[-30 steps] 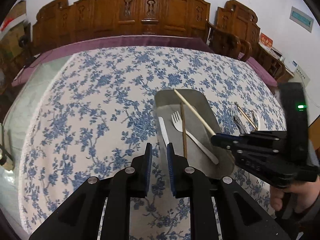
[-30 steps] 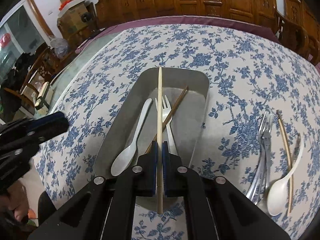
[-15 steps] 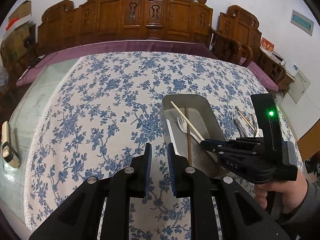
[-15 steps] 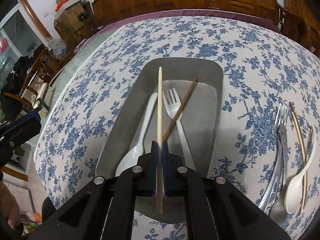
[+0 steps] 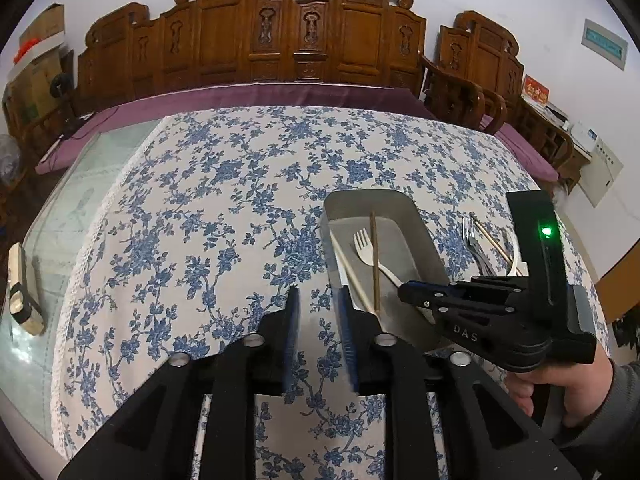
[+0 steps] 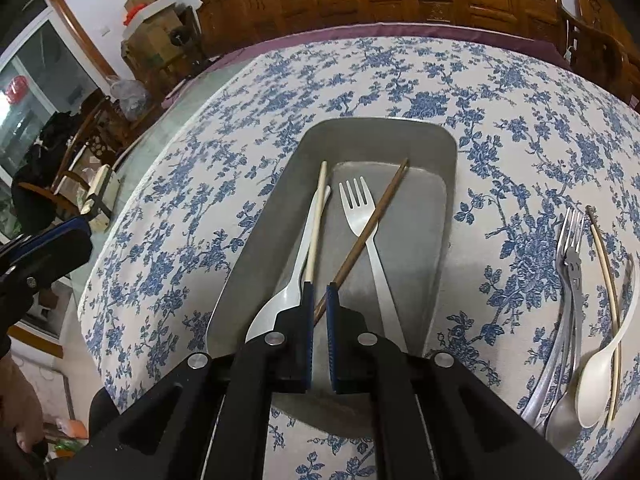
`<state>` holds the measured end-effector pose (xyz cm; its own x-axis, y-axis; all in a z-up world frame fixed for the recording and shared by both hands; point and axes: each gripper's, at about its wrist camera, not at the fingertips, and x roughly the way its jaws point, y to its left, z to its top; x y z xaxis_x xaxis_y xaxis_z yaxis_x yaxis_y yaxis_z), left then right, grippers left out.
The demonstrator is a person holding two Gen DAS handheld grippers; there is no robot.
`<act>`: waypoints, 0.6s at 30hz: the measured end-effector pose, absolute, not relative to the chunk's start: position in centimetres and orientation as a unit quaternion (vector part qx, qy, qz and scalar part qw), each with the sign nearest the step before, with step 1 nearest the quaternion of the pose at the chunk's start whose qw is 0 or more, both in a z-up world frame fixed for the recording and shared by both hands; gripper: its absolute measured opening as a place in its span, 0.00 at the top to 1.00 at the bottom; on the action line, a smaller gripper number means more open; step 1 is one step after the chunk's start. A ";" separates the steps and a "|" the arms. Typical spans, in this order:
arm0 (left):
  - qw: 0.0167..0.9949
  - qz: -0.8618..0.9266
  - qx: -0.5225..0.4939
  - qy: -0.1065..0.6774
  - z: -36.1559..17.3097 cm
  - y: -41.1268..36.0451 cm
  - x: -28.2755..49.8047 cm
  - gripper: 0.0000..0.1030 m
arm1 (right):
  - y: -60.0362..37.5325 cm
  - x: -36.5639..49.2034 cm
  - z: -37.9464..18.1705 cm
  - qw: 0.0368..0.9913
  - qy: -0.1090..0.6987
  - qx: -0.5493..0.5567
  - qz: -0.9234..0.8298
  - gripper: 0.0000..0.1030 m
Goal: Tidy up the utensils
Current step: 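Lower the light chopstick into the tray and open the right tool, then withdraw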
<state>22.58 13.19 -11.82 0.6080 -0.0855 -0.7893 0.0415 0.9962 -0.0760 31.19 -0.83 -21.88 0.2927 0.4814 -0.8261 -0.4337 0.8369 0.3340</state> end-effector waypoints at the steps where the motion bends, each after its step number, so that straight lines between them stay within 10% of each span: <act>1: 0.897 -0.037 -0.023 0.441 -11.8 12.9 22.6 0.77 | -1.1 31.0 -21.6 0.805 0.518 0.024 0.286 0.92; 18: 0.891 -0.088 -0.007 0.446 -12.4 4.4 23.1 0.64 | -15.6 27.0 -17.4 0.855 0.470 -0.011 0.220 0.68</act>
